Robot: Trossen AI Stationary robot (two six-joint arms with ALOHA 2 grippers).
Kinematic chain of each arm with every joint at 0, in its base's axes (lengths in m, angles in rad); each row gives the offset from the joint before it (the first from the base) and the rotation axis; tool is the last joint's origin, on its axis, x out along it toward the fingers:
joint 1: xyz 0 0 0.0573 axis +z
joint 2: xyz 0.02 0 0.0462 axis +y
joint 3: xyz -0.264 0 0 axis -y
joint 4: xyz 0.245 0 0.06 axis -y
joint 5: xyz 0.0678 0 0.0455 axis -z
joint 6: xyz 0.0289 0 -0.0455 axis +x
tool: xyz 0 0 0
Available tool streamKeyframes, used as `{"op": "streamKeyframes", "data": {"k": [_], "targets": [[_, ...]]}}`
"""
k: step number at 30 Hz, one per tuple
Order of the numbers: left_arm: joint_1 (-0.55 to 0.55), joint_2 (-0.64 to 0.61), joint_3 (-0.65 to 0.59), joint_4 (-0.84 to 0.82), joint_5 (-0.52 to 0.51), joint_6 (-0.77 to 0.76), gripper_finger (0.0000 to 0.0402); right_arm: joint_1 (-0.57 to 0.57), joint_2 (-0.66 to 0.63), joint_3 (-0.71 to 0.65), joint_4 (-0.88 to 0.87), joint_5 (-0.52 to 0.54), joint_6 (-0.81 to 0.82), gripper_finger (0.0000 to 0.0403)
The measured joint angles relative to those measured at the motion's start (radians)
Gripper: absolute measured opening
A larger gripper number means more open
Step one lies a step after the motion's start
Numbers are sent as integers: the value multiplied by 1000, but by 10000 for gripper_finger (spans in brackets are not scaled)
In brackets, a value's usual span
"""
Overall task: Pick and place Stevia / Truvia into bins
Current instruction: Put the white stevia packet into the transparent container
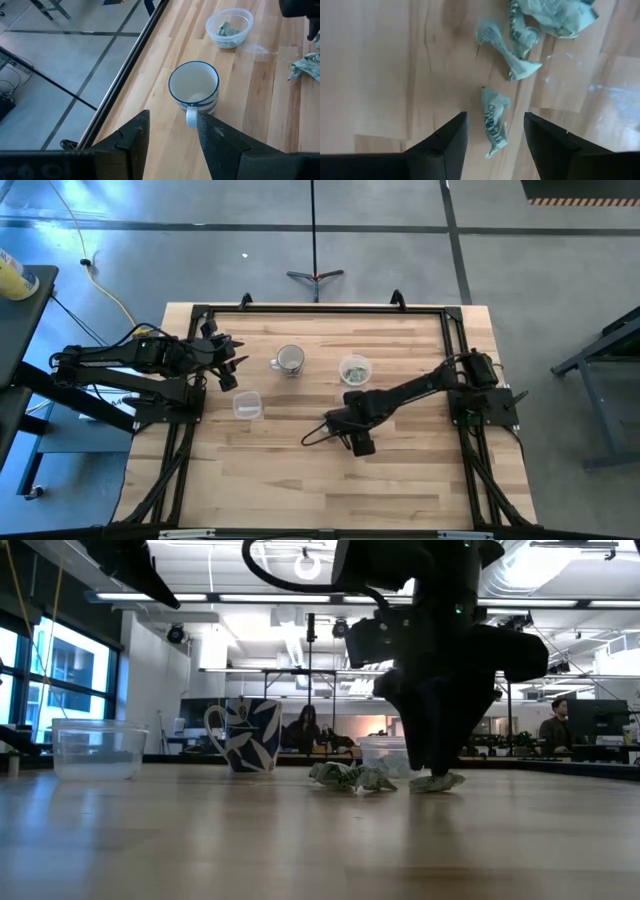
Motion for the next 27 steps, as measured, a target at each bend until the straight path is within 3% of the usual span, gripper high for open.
{"op": "streamKeyframes", "data": {"k": [16, 23, 27], "targets": [[0, 0, 0, 0, 0, 0, 200, -13, 40, -29, 14, -52, -6, 114], [0, 0, 0, 0, 0, 0, 200, -37, 29, -29, -52, -58, 18, 11], [0, 0, 0, 0, 0, 0, 200, -70, 15, -9, -108, -16, 94, 18]]}}
